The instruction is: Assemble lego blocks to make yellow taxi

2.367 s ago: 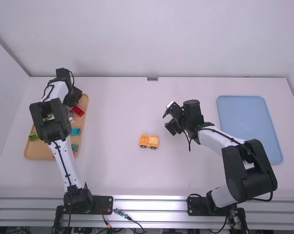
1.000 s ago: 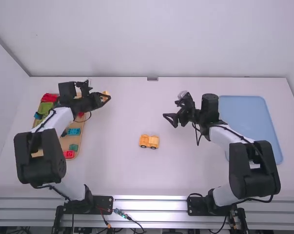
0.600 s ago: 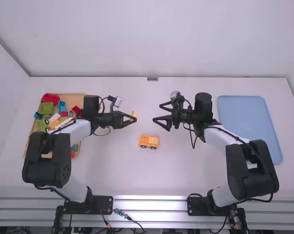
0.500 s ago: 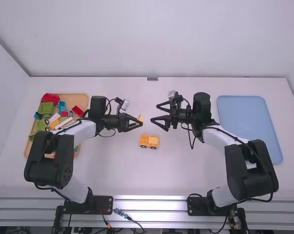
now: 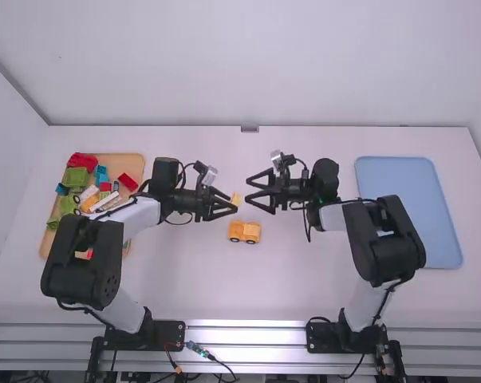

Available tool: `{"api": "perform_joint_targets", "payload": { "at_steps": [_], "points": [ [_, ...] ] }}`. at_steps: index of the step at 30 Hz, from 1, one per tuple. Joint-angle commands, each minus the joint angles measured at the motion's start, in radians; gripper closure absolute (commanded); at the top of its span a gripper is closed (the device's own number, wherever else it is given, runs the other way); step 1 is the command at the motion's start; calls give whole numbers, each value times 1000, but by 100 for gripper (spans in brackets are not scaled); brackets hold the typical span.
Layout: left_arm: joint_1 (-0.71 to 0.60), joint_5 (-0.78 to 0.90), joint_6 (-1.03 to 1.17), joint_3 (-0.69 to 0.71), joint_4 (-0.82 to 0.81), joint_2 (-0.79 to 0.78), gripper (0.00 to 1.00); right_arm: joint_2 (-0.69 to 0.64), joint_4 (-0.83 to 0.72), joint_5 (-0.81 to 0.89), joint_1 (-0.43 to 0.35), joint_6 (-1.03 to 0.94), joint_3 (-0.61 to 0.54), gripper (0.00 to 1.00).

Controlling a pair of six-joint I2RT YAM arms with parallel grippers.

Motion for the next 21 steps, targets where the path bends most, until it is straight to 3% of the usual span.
{"api": "perform_joint_targets", "payload": {
  "at_steps": [1, 10, 13, 21],
  "points": [
    [-13, -28, 21, -4, 4, -13, 99, 23, 20, -23, 16, 119, 12, 3],
    [-42, -22, -70, -28, 147, -13, 99, 24, 31, 40, 34, 80, -28, 14],
    [-47, -56, -175, -71, 292, -13, 99, 24, 31, 25, 31, 76, -26, 23],
    [-48, -116, -439, -214, 707, -13, 99, 24, 57, 19, 51, 53, -27, 32]
  ]
}}
